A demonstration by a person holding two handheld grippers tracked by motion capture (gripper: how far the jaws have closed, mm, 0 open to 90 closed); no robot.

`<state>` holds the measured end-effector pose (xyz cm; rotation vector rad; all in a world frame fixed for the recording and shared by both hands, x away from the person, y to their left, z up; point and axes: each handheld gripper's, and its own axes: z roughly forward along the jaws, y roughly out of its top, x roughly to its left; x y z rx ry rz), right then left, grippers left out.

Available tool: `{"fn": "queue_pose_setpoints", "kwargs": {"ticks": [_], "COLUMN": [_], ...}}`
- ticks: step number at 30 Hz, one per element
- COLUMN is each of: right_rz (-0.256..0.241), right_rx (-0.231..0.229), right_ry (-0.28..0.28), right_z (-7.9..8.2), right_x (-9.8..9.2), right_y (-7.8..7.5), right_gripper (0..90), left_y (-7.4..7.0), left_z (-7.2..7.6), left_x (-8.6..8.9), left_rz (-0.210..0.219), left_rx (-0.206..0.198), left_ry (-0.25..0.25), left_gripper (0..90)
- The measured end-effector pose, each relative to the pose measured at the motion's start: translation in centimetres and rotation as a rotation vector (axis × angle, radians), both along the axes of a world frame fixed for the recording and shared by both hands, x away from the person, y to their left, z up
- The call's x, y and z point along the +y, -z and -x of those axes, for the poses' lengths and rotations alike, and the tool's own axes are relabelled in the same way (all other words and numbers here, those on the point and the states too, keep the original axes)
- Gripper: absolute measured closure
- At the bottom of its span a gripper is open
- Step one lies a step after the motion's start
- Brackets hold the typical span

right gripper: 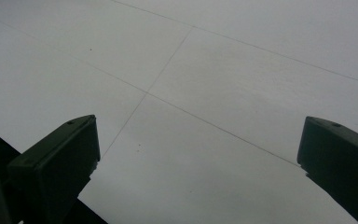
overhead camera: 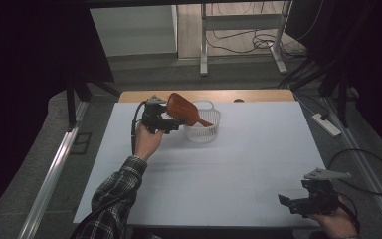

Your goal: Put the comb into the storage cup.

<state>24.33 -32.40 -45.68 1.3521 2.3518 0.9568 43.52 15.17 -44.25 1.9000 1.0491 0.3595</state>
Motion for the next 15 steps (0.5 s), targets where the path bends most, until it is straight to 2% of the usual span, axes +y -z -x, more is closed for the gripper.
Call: {"fn": "queue_pose_setpoints", "kwargs": {"ticks": [15], "right_rz": [0.002], "right_rx": [-0.002], "right_ry": [-0.001], "right_z": [0.0], "right_x": [0.0], "right_y": [0.0], "right_gripper": [0.0], "left_y": [0.0], "left_z": [0.6], "left_x": [1.4], "left_rz": [0.037], "left_rx": [0.004], "left_ry": [0.045], "left_gripper": [3.2]}}
